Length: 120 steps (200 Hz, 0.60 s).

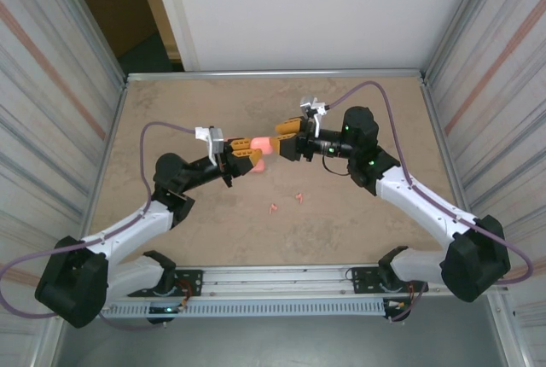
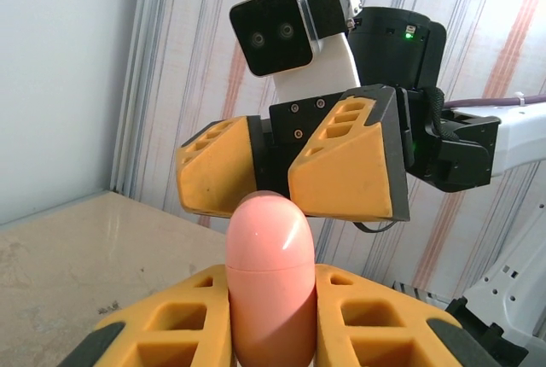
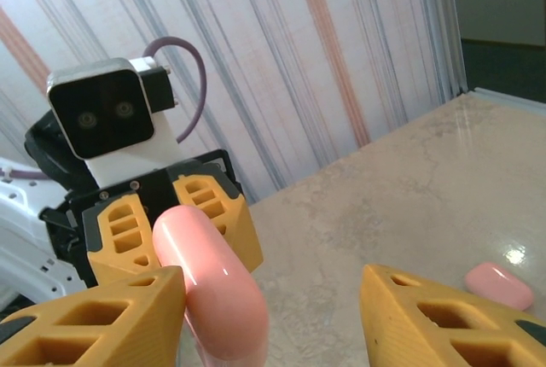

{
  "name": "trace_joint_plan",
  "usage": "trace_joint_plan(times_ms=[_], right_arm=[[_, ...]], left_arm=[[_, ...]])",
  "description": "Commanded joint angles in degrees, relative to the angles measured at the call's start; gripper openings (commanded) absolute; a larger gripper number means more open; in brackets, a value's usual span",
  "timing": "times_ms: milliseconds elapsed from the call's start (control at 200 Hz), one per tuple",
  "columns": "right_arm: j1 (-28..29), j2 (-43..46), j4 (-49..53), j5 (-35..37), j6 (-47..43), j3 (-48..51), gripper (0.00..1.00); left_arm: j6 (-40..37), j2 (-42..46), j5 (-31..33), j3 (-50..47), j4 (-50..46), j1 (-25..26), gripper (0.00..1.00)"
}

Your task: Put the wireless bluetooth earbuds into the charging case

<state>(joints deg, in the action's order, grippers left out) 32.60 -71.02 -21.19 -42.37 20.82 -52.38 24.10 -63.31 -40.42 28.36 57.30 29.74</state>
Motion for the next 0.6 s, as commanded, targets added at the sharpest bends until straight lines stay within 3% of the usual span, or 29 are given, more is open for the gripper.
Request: trace_joint_plan(times_ms=[0,145,451,596], right_arm=[[-0.09,-0.59,-1.53,-2.13,0.59,-1.42,0.63],[0.72,-1.1,-0.79,-1.88,-0.08,-1.41,0.72],[0.8,-2.31,-0.31,-0.2,-0.12,-1.88,0.71],[0.62,-2.22,-0.17,1.6,0.39,-1.94,0.65]], left_arm=[[-0.07,1.1,-0.45,0.02,1.9,0.27,0.0],[-0.19,1.09,-0.53,0.05,1.68,0.32,0.0],[-0.39,1.99,-0.71,-0.15,0.97,0.32,0.0],[-0.64,2.29,-0.8,-0.41,1.12,0.38,0.0]])
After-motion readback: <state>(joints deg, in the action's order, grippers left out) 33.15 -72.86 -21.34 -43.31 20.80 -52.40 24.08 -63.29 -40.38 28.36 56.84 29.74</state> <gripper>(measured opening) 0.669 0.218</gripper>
